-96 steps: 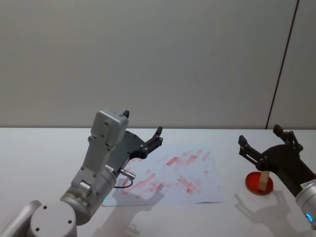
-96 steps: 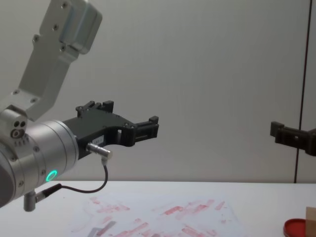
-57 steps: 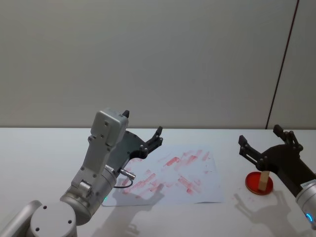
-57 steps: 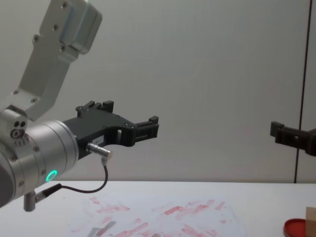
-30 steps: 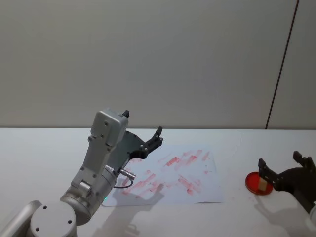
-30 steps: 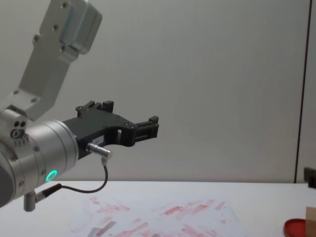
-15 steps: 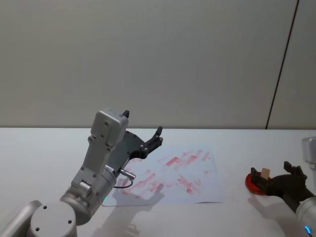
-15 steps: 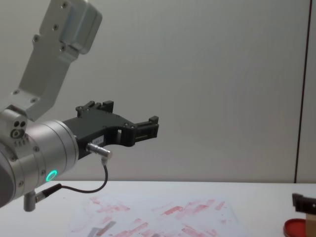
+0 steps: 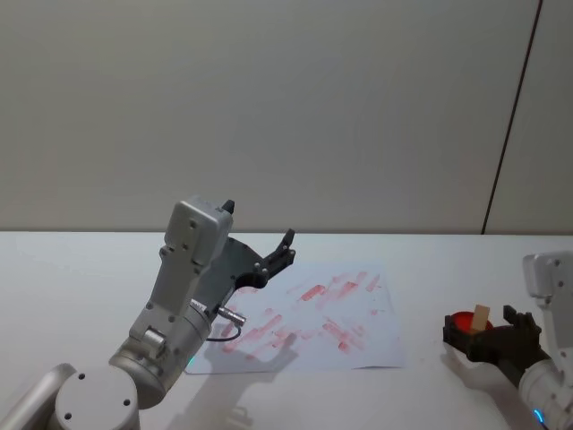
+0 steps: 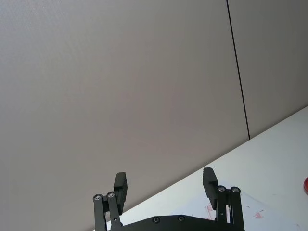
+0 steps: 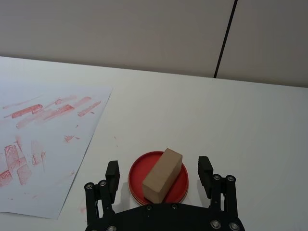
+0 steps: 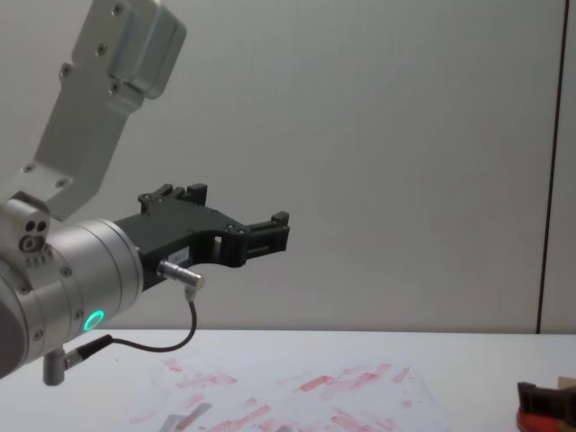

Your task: Use the one hand to pick up the stamp and affix it onto the A4 paper.

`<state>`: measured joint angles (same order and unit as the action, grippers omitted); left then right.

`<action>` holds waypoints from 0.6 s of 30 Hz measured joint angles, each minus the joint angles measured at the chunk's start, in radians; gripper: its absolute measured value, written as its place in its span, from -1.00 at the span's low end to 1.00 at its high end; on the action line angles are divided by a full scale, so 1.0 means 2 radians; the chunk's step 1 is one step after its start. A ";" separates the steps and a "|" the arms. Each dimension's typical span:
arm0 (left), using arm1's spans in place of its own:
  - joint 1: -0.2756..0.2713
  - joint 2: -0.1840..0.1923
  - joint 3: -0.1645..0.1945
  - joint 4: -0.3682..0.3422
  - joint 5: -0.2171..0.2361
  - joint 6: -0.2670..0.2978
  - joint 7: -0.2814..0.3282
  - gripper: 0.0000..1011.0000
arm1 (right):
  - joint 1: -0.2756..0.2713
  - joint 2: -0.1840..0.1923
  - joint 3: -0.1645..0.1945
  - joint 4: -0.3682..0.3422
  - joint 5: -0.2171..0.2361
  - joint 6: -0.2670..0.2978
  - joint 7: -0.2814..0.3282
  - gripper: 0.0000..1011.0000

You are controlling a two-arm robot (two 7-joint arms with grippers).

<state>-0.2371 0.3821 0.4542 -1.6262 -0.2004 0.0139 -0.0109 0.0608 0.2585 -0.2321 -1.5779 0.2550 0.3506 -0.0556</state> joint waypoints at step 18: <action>0.000 0.000 0.000 0.000 0.000 0.000 0.000 0.98 | 0.011 -0.015 -0.005 0.023 -0.012 0.014 -0.011 0.98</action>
<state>-0.2371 0.3821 0.4542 -1.6262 -0.2004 0.0139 -0.0109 0.0819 0.2283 -0.2416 -1.5314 0.2302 0.3777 -0.0776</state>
